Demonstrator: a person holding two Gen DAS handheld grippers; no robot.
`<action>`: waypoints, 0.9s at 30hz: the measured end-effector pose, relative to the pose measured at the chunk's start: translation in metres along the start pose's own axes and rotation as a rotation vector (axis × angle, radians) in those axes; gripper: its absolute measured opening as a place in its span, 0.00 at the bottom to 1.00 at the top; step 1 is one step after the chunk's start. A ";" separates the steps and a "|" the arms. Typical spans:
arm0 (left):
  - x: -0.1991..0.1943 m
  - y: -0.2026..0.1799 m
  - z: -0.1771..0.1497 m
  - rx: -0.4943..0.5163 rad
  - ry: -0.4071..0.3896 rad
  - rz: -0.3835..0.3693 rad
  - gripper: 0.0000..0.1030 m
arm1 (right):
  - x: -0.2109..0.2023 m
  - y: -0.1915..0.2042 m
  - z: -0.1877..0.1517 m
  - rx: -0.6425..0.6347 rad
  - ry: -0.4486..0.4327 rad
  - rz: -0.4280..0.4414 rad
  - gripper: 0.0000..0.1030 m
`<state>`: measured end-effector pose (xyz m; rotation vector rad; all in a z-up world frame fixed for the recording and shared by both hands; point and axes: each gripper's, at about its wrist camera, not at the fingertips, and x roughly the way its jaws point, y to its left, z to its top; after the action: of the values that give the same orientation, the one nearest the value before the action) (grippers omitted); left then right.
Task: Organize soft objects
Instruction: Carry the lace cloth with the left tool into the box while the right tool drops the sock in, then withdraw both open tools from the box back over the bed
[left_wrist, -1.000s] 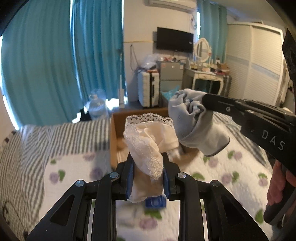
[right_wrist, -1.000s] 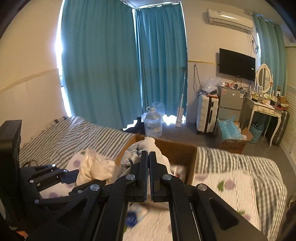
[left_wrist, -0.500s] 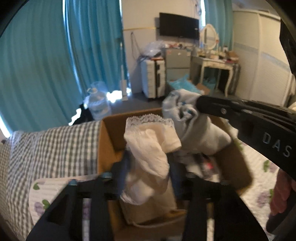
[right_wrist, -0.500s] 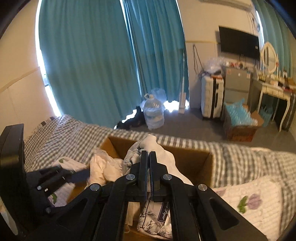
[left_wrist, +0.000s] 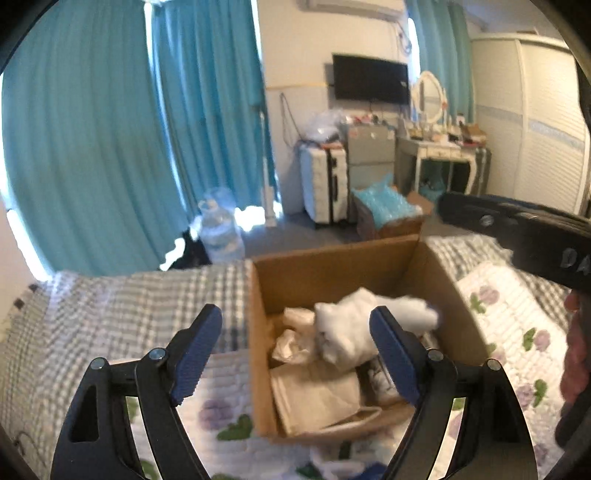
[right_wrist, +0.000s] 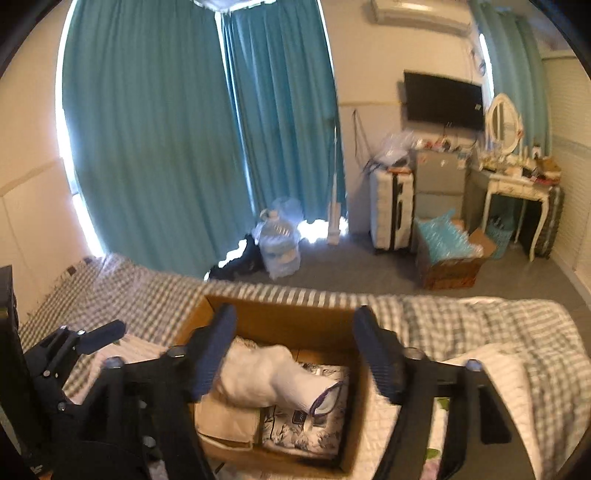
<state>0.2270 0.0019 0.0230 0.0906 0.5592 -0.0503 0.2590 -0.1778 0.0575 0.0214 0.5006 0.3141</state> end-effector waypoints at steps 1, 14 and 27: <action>-0.019 0.003 0.003 -0.017 -0.029 -0.001 0.81 | -0.017 0.003 0.004 -0.007 -0.020 -0.008 0.76; -0.217 0.035 0.027 -0.103 -0.323 0.003 1.00 | -0.211 0.053 0.017 -0.112 -0.159 -0.074 1.00; -0.209 0.042 -0.061 -0.136 -0.213 0.013 1.00 | -0.198 0.067 -0.073 -0.079 -0.049 -0.009 1.00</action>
<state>0.0211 0.0547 0.0856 -0.0433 0.3480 -0.0086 0.0399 -0.1776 0.0929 -0.0501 0.4390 0.3235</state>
